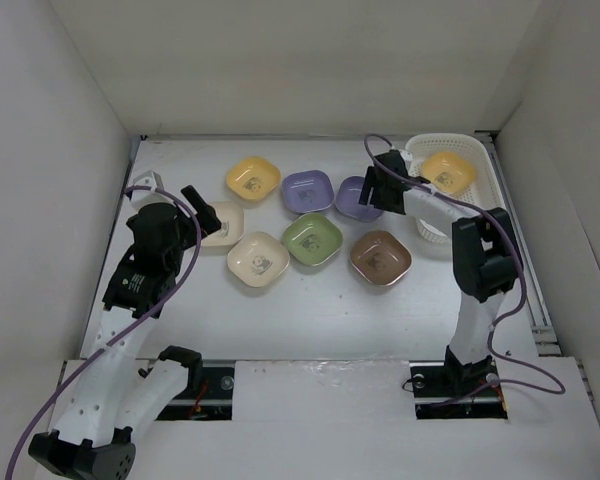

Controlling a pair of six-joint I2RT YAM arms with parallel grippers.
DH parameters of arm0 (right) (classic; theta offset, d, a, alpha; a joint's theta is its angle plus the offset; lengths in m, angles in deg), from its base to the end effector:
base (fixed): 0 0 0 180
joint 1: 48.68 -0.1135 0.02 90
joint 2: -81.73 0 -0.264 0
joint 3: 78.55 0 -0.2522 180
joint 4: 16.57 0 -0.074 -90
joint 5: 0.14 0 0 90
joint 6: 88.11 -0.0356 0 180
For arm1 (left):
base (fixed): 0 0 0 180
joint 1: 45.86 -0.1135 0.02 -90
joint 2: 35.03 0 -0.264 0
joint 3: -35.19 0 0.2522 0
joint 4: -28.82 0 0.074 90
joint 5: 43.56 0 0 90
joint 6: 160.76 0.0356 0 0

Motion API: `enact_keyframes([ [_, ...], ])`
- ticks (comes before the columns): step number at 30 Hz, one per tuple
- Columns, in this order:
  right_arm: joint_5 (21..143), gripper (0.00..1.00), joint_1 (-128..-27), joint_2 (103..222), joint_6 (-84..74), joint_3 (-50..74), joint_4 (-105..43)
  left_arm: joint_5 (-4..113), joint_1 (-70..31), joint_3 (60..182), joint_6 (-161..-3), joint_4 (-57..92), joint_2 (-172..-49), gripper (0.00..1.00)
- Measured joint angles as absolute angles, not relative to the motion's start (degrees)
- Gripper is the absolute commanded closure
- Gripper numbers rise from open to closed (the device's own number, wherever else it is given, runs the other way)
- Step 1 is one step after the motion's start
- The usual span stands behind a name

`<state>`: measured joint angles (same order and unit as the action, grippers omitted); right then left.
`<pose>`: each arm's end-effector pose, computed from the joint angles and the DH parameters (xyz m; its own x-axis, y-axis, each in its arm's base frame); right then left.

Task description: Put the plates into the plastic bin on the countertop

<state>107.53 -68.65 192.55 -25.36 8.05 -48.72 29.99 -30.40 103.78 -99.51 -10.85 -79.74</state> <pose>0.4026 0.1348 0.2026 -0.7003 0.2097 -0.6823 0.2028 0.9749 0.0915 0.1637 -0.0348 0.3719 -0.2266 -0.4160 -0.8807 -0.1323 0.9090 -0.3953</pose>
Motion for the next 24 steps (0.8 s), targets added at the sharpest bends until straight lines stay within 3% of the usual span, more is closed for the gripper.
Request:
enact_keyframes([
  [2,107.71,0.19,-67.86,192.57,-25.93,8.05,-48.44,30.14,-30.4,103.78,-99.49,-10.87,-79.74,0.0],
  [3,107.77,0.3,-67.49,192.66,-26.08,8.05,-48.22,30.21,-30.4,103.78,-99.47,-10.87,-79.72,0.0],
  [6,107.9,0.43,-66.37,193.43,-26.65,8.05,-47.71,30.39,-30.2,103.78,-99.47,-10.87,-79.39,0.0],
  [13,107.66,0.53,-64.82,195.44,-27.59,8.05,-47.98,30.6,-30.2,103.78,-99.47,-10.87,-79.08,0.0],
  [14,107.27,0.63,-64.62,195.48,-27.72,8.05,-48.06,30.6,-30.2,103.78,-99.47,-10.85,-79.02,0.0],
  [18,106.02,0.77,-64.12,195.57,-28.11,7.86,-49.0,30.6,-30.2,103.78,-99.47,-10.85,-78.62,0.0],
  [20,105.67,0.9,-64.06,195.94,-28.44,7.22,-50.1,30.6,-30.2,103.78,-99.47,-10.87,-78.32,0.0],
  [24,105.74,1.0,-64.01,196.51,-29.36,5.21,-51.08,30.58,-30.2,103.78,-99.47,-10.87,-77.12,0.0],
])
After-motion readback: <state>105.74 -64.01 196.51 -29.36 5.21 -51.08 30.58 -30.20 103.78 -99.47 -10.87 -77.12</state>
